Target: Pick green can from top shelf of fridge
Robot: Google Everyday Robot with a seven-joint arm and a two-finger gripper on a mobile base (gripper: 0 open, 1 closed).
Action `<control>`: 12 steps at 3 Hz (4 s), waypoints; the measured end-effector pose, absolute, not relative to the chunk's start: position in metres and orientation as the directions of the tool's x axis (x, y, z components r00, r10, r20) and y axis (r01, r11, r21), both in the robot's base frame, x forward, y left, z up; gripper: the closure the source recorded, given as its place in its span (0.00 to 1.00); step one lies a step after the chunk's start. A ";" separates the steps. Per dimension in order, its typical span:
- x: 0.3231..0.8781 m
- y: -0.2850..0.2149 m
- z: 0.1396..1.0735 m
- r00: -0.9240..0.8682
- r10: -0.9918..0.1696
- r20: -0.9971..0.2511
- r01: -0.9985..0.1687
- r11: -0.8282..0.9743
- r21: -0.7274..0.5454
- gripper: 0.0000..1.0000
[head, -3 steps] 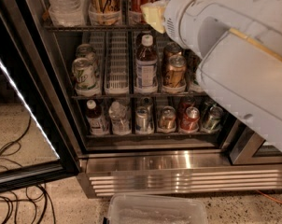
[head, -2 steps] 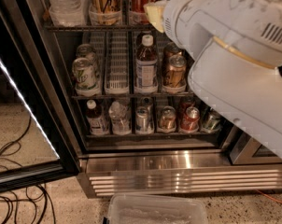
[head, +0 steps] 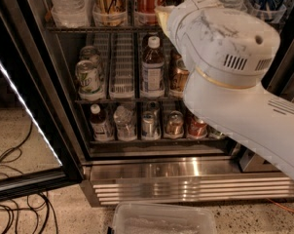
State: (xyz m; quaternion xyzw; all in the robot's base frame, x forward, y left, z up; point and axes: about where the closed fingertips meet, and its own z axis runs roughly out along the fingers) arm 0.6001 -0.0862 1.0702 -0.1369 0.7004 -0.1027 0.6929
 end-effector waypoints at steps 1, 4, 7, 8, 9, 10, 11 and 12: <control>0.603 -0.089 1.068 0.016 -0.349 -0.937 -0.011 0.937 -0.350 0.30; 0.589 -0.102 1.100 0.117 -0.359 -0.926 0.075 0.933 -0.352 0.34; 0.597 -0.099 1.087 0.103 -0.240 -0.965 -0.007 0.970 -0.242 0.36; 0.603 -0.098 1.083 0.100 -0.211 -0.972 -0.024 0.976 -0.214 0.37; 0.606 -0.102 1.082 0.102 -0.187 -0.977 -0.023 0.981 -0.190 0.37; 0.612 -0.106 1.080 0.094 -0.176 -0.980 -0.023 0.984 -0.179 0.37; 0.622 -0.109 1.076 0.079 -0.173 -0.982 -0.029 0.984 -0.176 0.37; 0.630 -0.108 1.071 0.066 -0.169 -0.983 -0.039 0.984 -0.172 0.38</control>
Offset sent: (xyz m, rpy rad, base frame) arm 0.0025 -0.0191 0.0117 0.0462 -0.1270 -0.0779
